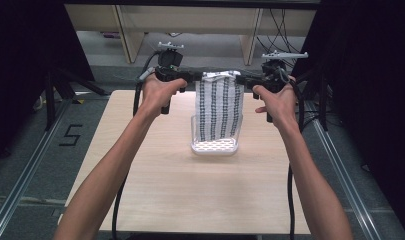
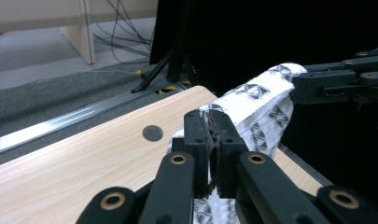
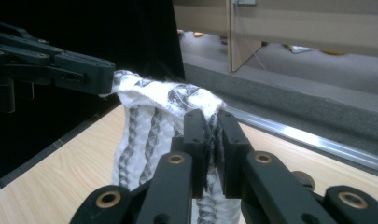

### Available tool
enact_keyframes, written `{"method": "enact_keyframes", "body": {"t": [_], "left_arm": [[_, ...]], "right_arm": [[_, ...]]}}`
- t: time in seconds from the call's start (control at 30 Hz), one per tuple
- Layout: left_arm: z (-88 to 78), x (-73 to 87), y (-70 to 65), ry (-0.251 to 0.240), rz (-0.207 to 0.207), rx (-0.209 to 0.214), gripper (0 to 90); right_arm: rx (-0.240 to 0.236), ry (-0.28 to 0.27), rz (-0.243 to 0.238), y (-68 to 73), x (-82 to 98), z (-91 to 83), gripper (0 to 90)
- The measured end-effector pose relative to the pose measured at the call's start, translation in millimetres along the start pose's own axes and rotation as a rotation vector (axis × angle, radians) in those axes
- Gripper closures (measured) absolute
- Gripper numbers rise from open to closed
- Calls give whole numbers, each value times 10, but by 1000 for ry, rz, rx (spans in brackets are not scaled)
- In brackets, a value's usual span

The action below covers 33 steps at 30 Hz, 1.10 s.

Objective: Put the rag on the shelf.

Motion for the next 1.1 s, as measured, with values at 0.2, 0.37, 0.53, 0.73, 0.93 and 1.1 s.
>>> {"method": "enact_keyframes", "body": {"t": [0.2,0.37,0.53,0.73,0.93,1.1], "left_arm": [[175,11,138,14,-23,-26,863],[309,60,216,27,-49,-32,862],[411,101,279,37,-57,-53,862],[535,196,383,59,-69,-58,861],[621,279,438,80,-74,-59,861],[671,374,481,107,-94,-81,860]], "right_arm": [[23,11,31,-105,8,188,844],[45,44,49,-214,34,338,841],[64,67,71,-295,79,480,841],[81,95,53,-366,126,639,841],[96,124,92,-437,217,757,836],[92,135,82,-483,295,866,832]]}}
Point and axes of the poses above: each handheld gripper's, and its own axes: z roughly forward along the jaws, x roughly out of its underside, y roughly to its left, the point moved 1 cm from there along z, roughly forward along the jaws, and after that the axes turned 4 degrees about x, right-handed, at the moved point
